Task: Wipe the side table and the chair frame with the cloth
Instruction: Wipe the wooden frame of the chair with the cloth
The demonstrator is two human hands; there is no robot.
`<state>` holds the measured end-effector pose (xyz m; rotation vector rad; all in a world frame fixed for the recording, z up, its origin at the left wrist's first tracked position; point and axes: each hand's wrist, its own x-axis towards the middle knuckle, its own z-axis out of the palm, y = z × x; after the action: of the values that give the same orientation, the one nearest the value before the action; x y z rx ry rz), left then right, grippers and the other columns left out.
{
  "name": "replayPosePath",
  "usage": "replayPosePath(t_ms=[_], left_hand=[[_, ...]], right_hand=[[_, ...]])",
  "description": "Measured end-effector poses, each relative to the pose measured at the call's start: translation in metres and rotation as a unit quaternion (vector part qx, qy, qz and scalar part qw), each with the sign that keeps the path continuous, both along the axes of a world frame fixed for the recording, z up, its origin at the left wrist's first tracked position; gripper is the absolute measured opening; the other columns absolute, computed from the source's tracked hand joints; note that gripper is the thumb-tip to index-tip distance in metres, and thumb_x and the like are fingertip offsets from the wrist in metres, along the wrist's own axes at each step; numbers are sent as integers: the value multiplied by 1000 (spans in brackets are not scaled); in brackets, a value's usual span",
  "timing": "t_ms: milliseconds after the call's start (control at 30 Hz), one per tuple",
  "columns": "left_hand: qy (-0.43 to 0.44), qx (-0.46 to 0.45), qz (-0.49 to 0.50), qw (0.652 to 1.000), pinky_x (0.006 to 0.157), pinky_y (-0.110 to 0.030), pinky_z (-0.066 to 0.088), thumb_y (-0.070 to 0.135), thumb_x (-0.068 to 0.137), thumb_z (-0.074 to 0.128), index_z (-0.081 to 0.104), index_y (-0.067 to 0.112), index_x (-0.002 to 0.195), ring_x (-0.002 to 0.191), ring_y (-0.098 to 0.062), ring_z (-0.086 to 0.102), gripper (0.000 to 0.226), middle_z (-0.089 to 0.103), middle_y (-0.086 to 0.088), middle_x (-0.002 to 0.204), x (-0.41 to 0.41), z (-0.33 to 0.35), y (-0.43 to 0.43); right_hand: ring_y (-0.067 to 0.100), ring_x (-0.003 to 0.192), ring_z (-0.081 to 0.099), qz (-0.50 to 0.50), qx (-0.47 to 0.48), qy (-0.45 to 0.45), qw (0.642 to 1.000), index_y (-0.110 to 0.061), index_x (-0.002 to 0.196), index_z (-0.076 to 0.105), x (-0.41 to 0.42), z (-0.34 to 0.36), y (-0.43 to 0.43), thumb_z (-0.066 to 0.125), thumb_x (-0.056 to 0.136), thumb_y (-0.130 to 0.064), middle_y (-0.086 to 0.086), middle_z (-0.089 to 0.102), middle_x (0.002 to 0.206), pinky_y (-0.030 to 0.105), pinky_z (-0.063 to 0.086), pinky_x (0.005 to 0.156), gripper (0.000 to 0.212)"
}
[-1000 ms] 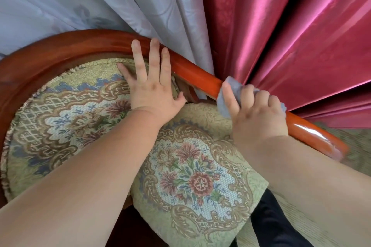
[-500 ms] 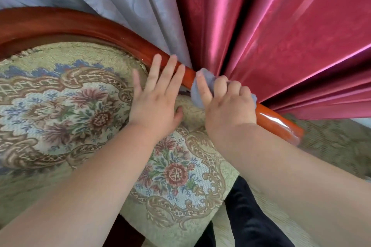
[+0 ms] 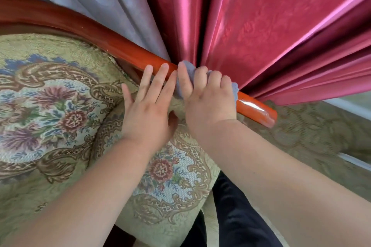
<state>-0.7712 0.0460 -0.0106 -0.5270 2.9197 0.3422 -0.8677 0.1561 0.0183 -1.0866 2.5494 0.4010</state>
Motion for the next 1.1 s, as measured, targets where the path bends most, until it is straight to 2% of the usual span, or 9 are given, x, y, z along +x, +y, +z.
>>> replayPosePath(t_ms=[100,267,367,433,567,667,800,967,1100], left_hand=[[2,3,-7,1000,118,-76,14,32,81,72,19,29,162,160,-25,-9,97,8,5,171,-4,3,-3],[-21,-3,-24,999,90,-49,57,46,84,67,11,47,161,158,-41,-11,95,8,-8,168,-16,17,10],[-50,-30,-29,998,88,-50,57,51,85,67,1,53,159,155,-48,-13,99,4,-13,167,-24,23,19],[-50,-32,-31,998,90,-52,57,51,84,70,-2,54,158,155,-48,-14,103,2,-14,167,-23,23,19],[-47,-47,-34,997,94,-53,55,48,86,69,-7,55,158,155,-48,-15,105,0,-12,167,-19,20,19],[-57,-63,-28,996,84,-49,58,46,87,66,-12,54,157,154,-49,-16,104,-4,-12,168,-21,19,23],[-57,-68,-28,996,80,-48,58,45,87,64,-14,54,156,154,-49,-17,104,-5,-13,169,-21,19,22],[-55,-73,-15,996,79,-46,58,43,87,62,-17,54,155,154,-48,-18,105,-7,-12,169,-21,16,23],[-46,-58,5,997,89,-47,56,46,83,70,-15,55,155,153,-46,-23,112,-11,-11,170,-21,9,30]], right_hand=[[39,118,43,-17,-22,14,1000,-16,158,-22,1,2,50,16,88,-26,19,29,146,49,35,106,81],[39,103,49,-111,-72,25,991,-15,163,2,7,-5,105,50,93,-18,19,46,126,52,43,100,85],[41,115,43,-146,-30,31,988,-16,158,-15,12,-7,77,30,87,-21,20,36,136,52,33,110,83],[42,115,44,-127,-61,57,988,-17,160,-6,14,-8,60,26,85,-23,20,38,138,52,33,109,82],[41,103,51,-84,-208,89,970,-21,160,27,9,-30,92,46,82,-12,17,51,129,55,44,93,81],[38,103,52,-128,-283,77,948,-20,160,31,9,-46,136,66,83,-5,13,52,129,50,45,96,86],[34,110,52,-210,-378,-62,900,-26,161,27,12,-46,161,69,93,-12,9,46,135,48,49,93,81],[40,104,51,-197,-192,46,960,-10,159,19,10,-41,129,63,91,-21,20,48,129,50,48,92,82],[41,101,53,-123,-145,102,976,-8,158,25,8,-23,88,30,85,-19,21,53,122,51,42,95,74]])
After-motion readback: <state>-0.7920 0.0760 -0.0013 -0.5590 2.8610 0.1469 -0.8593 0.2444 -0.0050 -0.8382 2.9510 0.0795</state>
